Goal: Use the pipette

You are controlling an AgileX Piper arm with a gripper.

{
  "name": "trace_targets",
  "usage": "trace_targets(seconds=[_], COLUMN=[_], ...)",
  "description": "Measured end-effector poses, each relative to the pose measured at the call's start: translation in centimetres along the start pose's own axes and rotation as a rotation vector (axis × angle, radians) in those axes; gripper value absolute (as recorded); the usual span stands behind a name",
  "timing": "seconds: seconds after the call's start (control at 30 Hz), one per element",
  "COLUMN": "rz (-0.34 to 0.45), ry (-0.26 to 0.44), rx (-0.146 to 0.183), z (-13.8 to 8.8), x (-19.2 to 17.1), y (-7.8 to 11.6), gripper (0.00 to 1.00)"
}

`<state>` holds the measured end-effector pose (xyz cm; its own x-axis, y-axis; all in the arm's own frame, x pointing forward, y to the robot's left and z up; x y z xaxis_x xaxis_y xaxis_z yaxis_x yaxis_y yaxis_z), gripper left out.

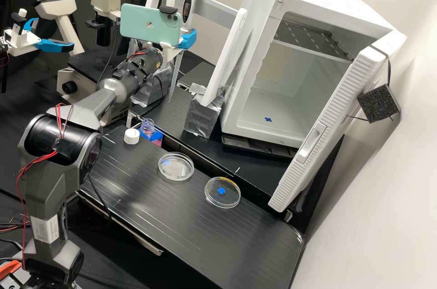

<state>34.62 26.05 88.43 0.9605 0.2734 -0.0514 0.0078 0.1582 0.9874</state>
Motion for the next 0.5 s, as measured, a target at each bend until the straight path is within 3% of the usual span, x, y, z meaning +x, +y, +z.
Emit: trace_targets(seconds=[0.5], rz=[0.004], ry=[0.018], rx=[-0.002], z=[-0.61], x=[-0.57], y=[-0.16], gripper=[0.00])
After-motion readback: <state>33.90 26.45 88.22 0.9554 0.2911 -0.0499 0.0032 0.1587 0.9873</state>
